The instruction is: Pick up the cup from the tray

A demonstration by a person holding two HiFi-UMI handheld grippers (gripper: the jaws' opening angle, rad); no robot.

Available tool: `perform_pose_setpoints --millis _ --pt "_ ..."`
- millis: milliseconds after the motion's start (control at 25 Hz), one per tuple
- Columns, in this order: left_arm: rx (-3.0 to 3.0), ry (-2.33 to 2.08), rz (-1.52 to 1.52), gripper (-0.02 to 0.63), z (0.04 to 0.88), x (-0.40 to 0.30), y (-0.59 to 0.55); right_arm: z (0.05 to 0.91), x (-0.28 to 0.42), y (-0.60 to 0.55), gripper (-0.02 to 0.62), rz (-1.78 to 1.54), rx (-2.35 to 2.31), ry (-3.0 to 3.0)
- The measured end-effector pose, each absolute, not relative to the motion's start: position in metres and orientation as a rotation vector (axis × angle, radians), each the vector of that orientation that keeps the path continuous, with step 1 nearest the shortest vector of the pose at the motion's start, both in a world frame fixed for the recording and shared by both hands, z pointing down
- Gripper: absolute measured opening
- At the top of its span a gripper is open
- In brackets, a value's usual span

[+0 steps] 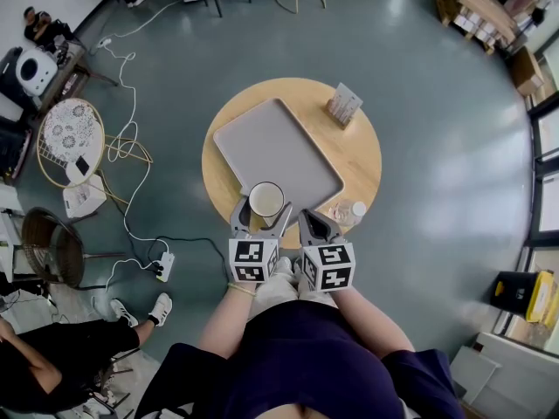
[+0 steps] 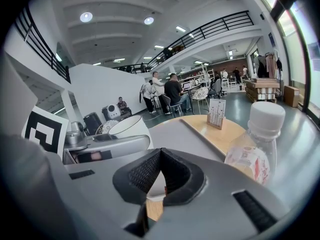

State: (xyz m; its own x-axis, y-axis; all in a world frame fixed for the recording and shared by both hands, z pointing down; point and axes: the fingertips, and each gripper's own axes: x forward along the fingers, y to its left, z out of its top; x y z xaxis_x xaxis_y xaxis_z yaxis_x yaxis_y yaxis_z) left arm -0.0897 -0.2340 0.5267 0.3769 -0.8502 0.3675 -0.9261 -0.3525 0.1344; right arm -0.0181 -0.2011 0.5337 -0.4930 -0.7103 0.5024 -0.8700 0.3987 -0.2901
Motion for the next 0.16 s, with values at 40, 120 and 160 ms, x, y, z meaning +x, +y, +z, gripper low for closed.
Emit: perform_pose_setpoints --millis 40,120,160 --pt "2.322 -1.559 0.335 0.379 0.5266 -0.0902 -0.2339 0.5333 -0.0186 -0.2009 0.008 0.758 1.379 -2.362" --pt "2.32 -1.561 0.336 0.379 0.5266 -0.091 -0.234 0.5329 -0.0195 -0.201 0.008 0.754 1.378 -2.363" --pt "2.32 -1.562 0.337 0.379 0.5267 -0.0914 -0.2342 0.5328 -0.02 -0.2011 0.008 0.752 1.378 -2.364"
